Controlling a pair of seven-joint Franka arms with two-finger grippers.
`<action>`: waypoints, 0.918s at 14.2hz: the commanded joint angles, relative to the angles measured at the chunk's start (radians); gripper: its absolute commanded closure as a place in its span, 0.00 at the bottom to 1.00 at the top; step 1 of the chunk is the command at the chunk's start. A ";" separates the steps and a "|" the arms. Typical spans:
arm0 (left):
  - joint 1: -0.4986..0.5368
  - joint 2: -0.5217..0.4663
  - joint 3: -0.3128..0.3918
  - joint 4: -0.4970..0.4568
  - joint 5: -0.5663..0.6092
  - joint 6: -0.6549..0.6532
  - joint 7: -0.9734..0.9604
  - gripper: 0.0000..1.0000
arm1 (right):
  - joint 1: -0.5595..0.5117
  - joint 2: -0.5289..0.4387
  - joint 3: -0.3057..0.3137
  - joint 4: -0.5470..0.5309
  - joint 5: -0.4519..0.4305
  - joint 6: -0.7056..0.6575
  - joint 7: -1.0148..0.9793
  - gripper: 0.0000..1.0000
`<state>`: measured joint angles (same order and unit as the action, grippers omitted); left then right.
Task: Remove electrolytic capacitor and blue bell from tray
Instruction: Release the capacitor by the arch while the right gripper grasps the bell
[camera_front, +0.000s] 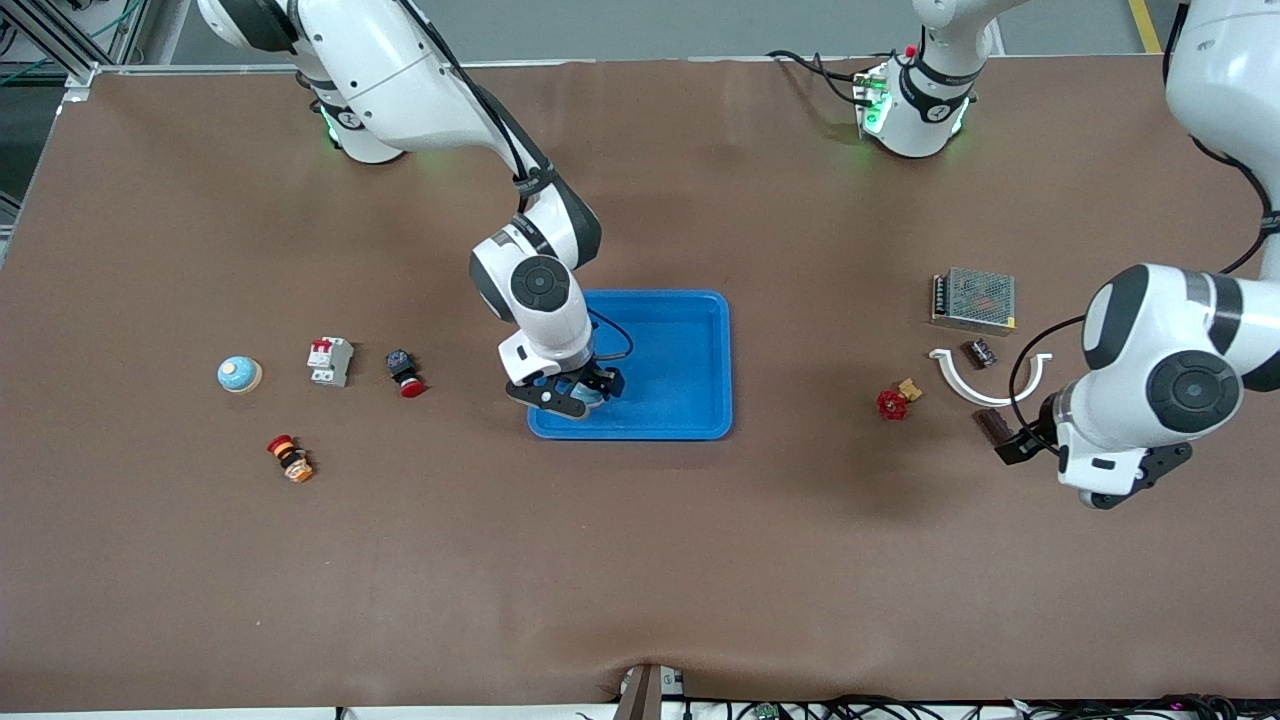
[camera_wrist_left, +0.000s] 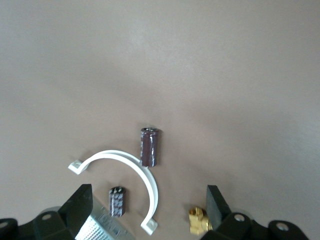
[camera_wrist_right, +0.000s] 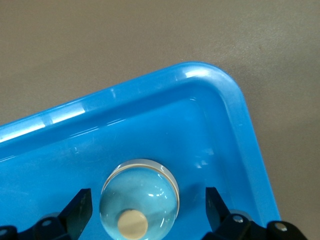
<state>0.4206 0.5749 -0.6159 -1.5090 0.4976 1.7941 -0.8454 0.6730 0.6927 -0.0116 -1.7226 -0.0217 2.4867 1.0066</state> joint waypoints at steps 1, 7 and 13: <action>0.009 -0.004 -0.030 0.064 -0.018 -0.087 0.063 0.00 | 0.010 0.024 -0.005 0.026 -0.024 -0.002 0.010 0.00; 0.015 -0.125 -0.028 0.070 -0.057 -0.160 0.279 0.00 | 0.019 0.034 -0.005 0.040 -0.023 -0.003 0.012 0.13; 0.061 -0.200 -0.030 0.133 -0.193 -0.182 0.454 0.00 | 0.017 0.036 -0.005 0.058 -0.023 -0.006 0.007 0.34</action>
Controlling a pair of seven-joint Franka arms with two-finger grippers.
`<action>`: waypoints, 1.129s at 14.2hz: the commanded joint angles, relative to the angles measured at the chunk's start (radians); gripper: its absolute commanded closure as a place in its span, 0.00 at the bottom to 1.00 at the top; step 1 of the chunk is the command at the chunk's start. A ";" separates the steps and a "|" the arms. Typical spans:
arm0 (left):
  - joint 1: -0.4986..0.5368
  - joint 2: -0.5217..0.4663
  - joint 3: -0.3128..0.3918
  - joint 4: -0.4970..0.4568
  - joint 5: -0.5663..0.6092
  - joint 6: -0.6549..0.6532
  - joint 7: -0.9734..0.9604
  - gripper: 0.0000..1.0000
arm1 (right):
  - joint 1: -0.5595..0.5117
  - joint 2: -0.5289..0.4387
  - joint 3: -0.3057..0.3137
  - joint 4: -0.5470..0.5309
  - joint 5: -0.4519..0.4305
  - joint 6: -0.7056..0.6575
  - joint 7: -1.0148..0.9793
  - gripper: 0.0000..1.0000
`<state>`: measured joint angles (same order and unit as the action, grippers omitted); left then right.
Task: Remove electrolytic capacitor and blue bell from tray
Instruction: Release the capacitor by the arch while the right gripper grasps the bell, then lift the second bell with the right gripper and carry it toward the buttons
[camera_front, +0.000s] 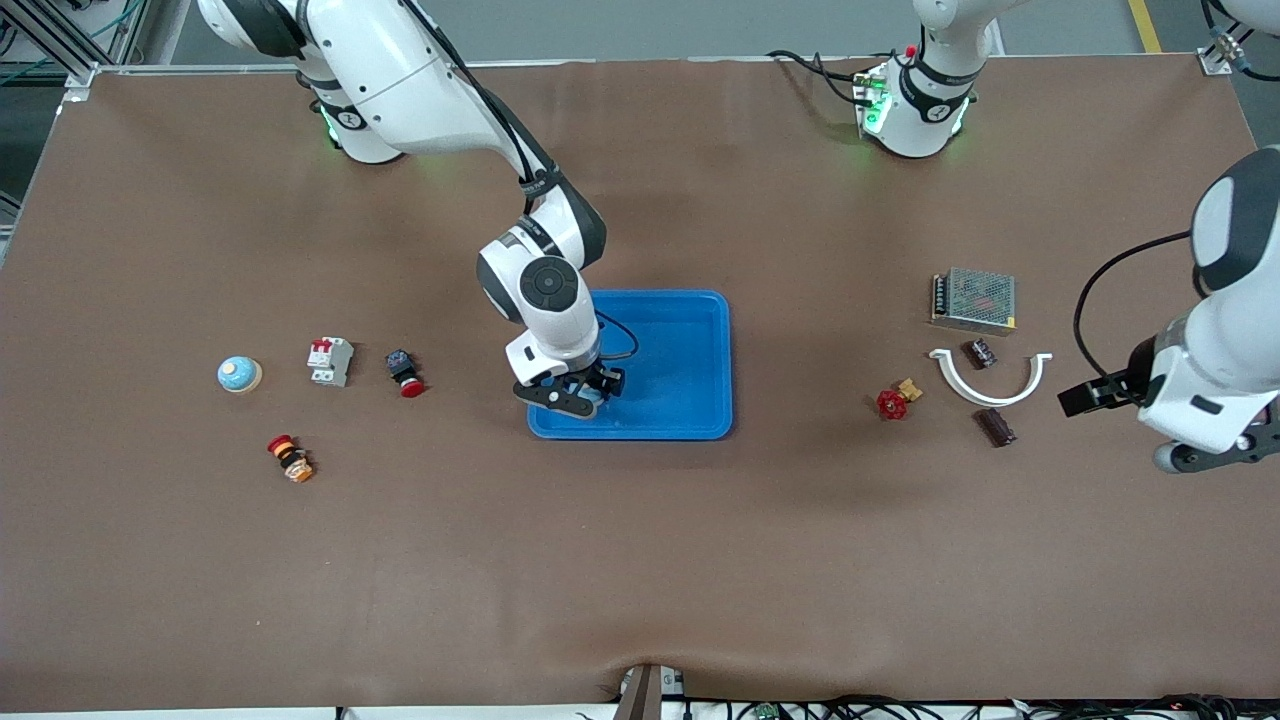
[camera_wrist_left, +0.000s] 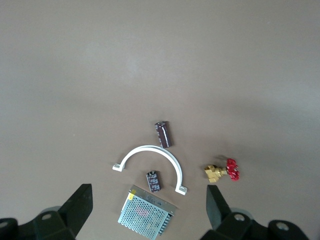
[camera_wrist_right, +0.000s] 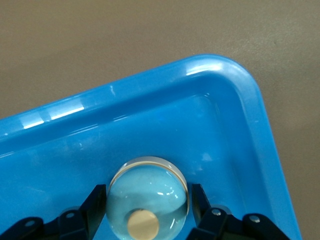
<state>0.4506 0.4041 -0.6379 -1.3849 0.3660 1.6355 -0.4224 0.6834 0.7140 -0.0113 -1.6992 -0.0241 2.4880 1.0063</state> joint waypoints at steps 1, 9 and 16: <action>0.058 -0.051 -0.008 0.009 -0.112 -0.023 0.031 0.00 | 0.007 0.015 -0.006 0.039 -0.020 -0.009 0.002 0.38; 0.042 -0.159 0.015 0.026 -0.197 -0.055 0.073 0.00 | 0.001 -0.001 -0.006 0.056 -0.019 -0.064 -0.066 0.49; -0.294 -0.335 0.337 -0.069 -0.211 -0.063 0.123 0.00 | -0.085 -0.168 -0.015 0.061 -0.019 -0.326 -0.469 0.49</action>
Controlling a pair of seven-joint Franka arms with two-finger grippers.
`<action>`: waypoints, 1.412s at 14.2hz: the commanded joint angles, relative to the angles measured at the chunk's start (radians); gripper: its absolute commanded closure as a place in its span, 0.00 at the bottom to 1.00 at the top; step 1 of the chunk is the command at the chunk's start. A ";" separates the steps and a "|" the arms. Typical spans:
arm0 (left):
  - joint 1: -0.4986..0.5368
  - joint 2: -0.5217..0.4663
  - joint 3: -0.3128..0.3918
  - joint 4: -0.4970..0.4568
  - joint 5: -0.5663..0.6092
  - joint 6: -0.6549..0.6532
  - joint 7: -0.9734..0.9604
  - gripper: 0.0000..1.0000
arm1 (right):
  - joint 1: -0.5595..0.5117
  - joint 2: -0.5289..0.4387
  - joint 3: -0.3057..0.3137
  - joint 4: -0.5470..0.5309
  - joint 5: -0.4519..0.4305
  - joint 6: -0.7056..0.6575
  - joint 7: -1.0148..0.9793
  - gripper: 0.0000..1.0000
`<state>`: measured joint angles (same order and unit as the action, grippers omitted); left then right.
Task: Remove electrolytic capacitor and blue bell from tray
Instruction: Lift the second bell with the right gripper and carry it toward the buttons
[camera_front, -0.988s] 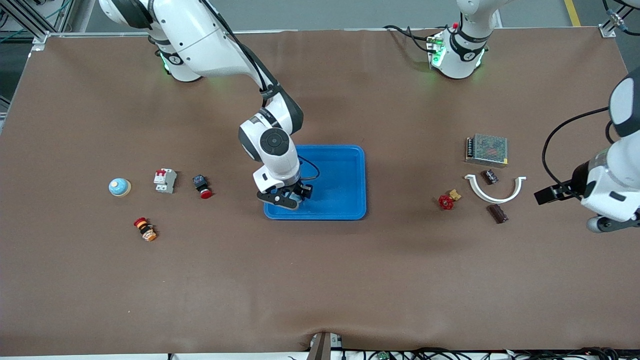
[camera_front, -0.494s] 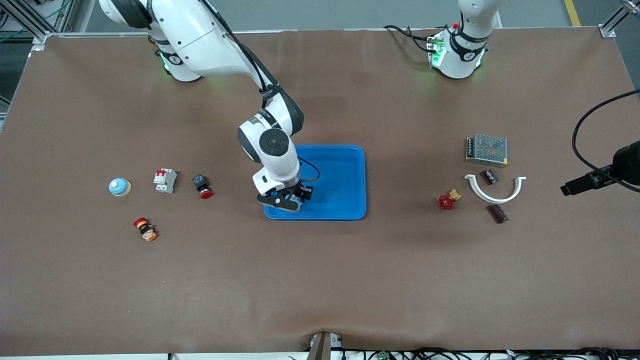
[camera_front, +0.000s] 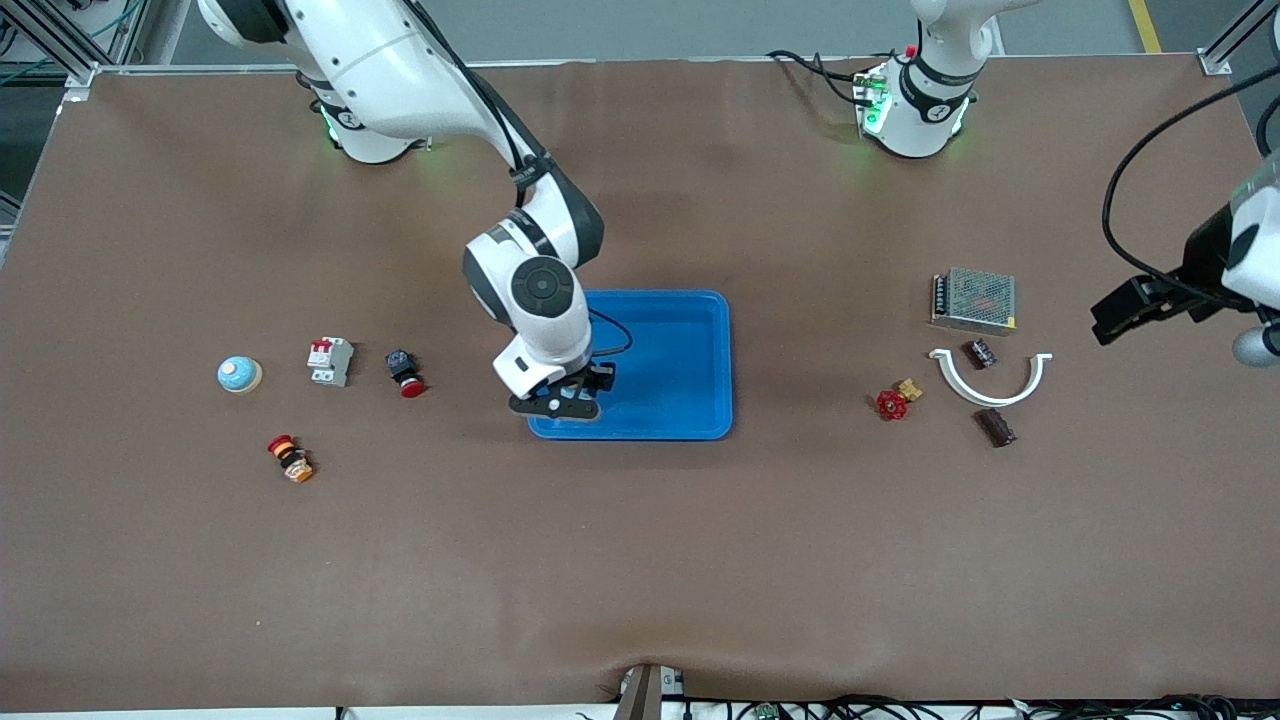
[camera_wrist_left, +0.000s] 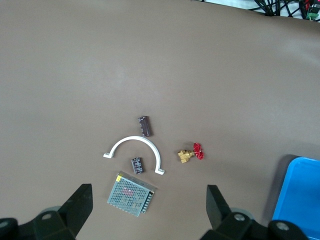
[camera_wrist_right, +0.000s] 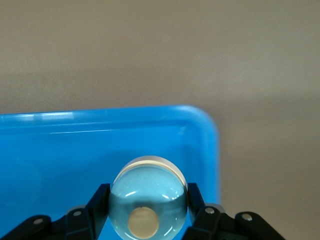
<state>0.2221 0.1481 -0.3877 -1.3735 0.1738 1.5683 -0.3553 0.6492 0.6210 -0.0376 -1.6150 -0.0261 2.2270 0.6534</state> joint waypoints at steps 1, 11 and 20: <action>-0.102 -0.097 0.134 -0.097 -0.020 0.004 0.096 0.00 | -0.069 -0.096 0.012 -0.026 -0.017 -0.079 -0.179 0.49; -0.196 -0.202 0.268 -0.196 -0.089 -0.033 0.180 0.00 | -0.339 -0.245 0.012 -0.118 -0.029 -0.093 -1.023 0.49; -0.187 -0.228 0.267 -0.200 -0.152 -0.093 0.208 0.00 | -0.494 -0.224 0.015 -0.256 -0.018 0.181 -1.414 0.49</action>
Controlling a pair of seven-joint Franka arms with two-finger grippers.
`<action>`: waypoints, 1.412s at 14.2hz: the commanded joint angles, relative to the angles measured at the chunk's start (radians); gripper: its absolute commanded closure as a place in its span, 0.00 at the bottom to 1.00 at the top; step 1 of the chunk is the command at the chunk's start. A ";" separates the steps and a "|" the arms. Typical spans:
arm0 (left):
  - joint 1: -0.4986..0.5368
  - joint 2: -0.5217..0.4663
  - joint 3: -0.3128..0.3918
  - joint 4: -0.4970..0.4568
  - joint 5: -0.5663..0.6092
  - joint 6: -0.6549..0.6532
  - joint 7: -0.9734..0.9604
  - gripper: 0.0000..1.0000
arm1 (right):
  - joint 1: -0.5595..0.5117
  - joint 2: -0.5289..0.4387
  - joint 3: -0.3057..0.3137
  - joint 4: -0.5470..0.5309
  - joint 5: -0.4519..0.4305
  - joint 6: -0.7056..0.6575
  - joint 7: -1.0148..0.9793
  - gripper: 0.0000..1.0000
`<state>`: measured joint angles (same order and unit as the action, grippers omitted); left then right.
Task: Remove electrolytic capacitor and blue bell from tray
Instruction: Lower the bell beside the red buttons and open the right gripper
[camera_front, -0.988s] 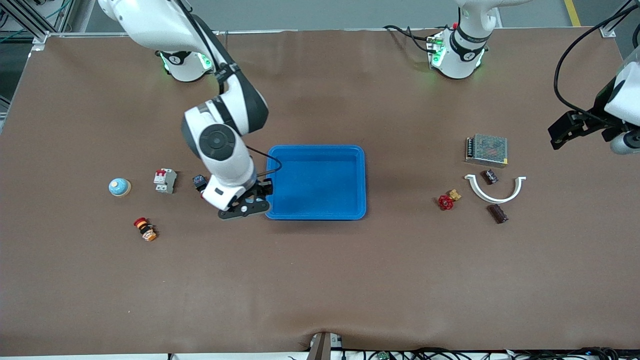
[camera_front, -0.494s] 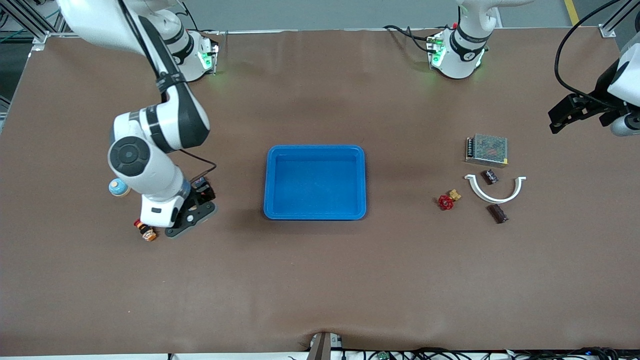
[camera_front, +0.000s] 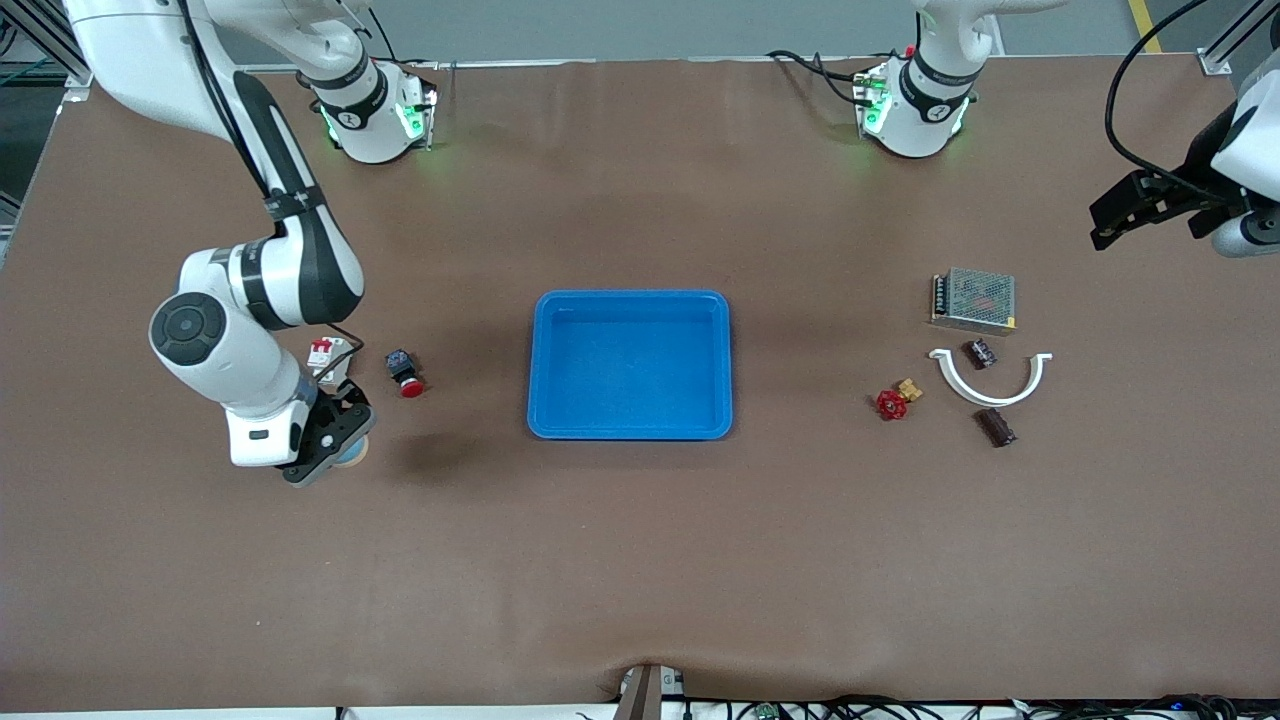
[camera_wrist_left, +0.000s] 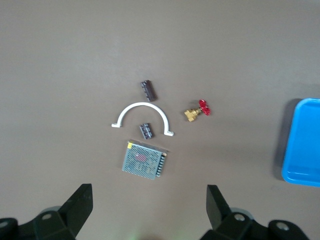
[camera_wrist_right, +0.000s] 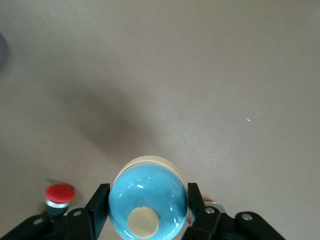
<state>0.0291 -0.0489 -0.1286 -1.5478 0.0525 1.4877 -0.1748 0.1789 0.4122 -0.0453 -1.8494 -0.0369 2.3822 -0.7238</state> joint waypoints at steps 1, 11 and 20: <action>0.005 -0.031 0.006 -0.025 -0.031 -0.018 0.028 0.00 | -0.033 -0.003 0.022 -0.021 -0.006 0.041 -0.064 0.49; -0.002 -0.031 -0.016 -0.029 -0.062 -0.023 0.023 0.00 | -0.047 0.141 0.022 -0.024 -0.006 0.149 -0.166 0.49; 0.003 -0.039 -0.014 -0.037 -0.062 -0.023 0.026 0.00 | -0.061 0.208 0.028 -0.028 0.035 0.146 -0.164 0.50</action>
<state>0.0250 -0.0527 -0.1440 -1.5604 0.0081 1.4692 -0.1738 0.1439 0.6146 -0.0406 -1.8766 -0.0214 2.5226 -0.8735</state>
